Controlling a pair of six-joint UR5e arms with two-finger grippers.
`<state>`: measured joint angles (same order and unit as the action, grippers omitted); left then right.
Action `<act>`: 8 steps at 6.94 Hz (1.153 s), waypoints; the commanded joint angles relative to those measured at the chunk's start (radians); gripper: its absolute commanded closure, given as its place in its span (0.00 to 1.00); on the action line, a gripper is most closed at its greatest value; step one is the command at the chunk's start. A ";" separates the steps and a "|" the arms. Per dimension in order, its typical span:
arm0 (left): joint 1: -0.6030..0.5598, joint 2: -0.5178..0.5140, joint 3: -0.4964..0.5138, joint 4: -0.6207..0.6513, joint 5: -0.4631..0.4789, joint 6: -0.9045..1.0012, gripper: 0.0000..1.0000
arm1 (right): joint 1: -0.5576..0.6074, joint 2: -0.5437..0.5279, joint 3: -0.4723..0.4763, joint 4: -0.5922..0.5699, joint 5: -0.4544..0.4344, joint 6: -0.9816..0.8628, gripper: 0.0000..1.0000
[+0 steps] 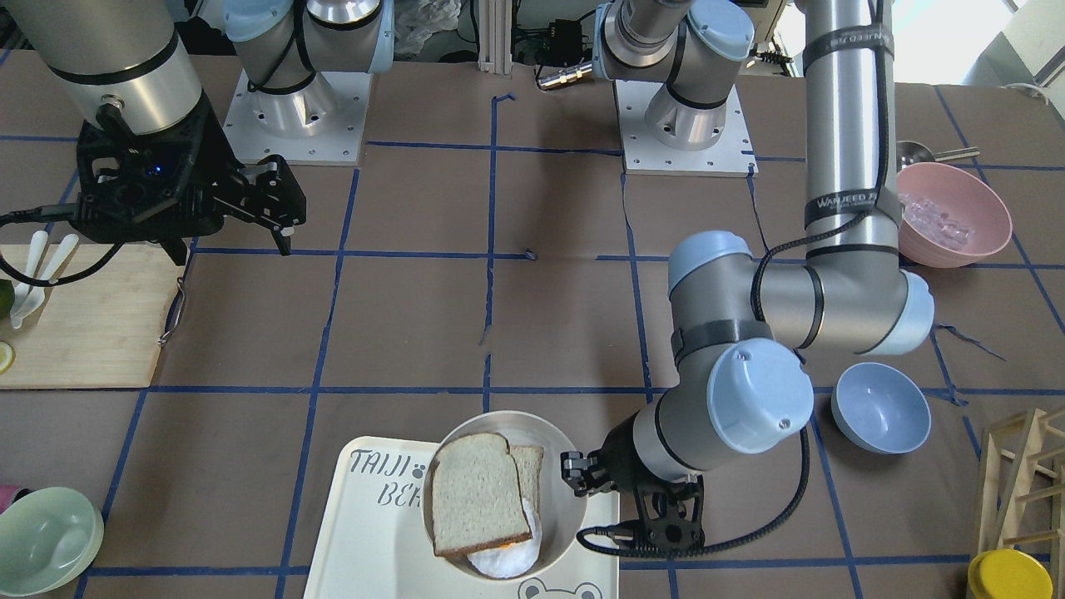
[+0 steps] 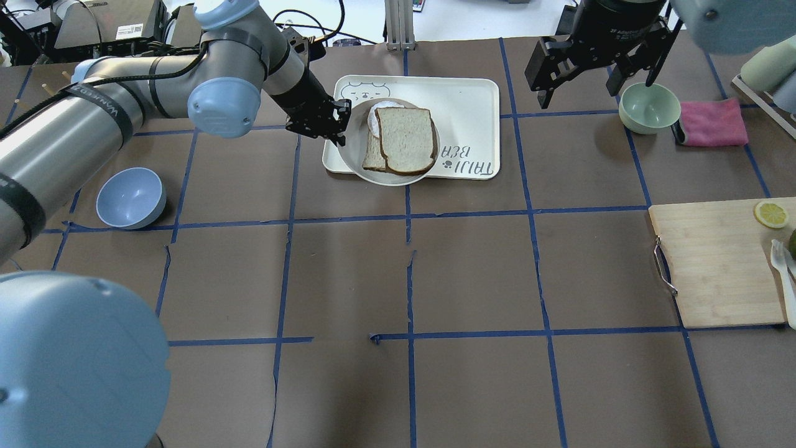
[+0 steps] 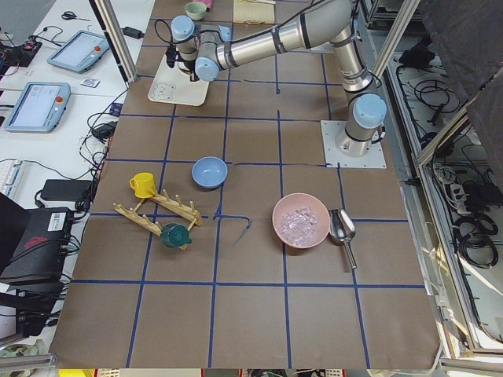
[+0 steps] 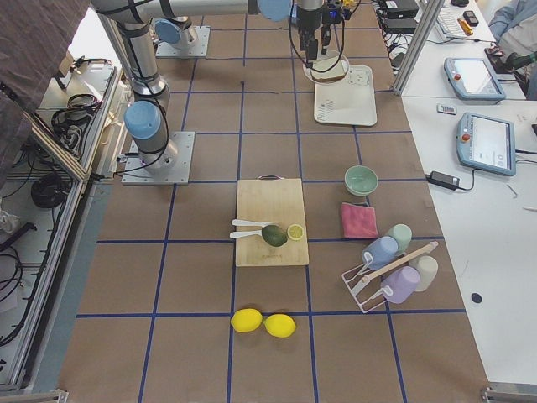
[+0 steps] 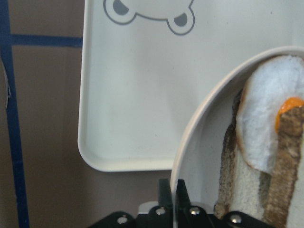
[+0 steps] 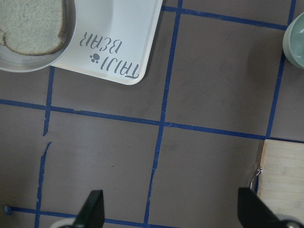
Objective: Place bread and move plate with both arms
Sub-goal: 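Slide the plate with the left gripper onto the bear tray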
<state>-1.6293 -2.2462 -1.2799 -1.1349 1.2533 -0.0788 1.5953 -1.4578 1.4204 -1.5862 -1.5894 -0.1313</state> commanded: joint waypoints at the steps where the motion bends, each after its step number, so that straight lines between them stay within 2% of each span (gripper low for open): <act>1: 0.000 -0.137 0.152 0.000 -0.028 -0.026 1.00 | 0.000 -0.001 0.000 0.000 -0.001 -0.001 0.00; 2: 0.000 -0.176 0.168 0.001 -0.040 -0.019 1.00 | 0.000 -0.001 0.000 0.000 -0.001 -0.001 0.00; 4: 0.000 -0.190 0.168 0.029 -0.041 -0.030 1.00 | 0.000 -0.003 0.000 0.000 0.002 -0.001 0.00; 5: -0.006 -0.184 0.168 0.029 -0.043 -0.074 0.14 | 0.000 -0.003 0.000 0.000 0.002 -0.001 0.00; 6: -0.009 -0.171 0.168 0.026 -0.041 -0.090 0.00 | 0.000 -0.003 0.000 -0.001 0.002 -0.001 0.00; 8: 0.000 -0.126 0.159 -0.027 -0.005 -0.075 0.00 | 0.000 -0.003 0.000 0.000 0.002 0.001 0.00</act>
<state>-1.6352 -2.3998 -1.1165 -1.1289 1.2255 -0.1561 1.5953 -1.4603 1.4204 -1.5865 -1.5883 -0.1317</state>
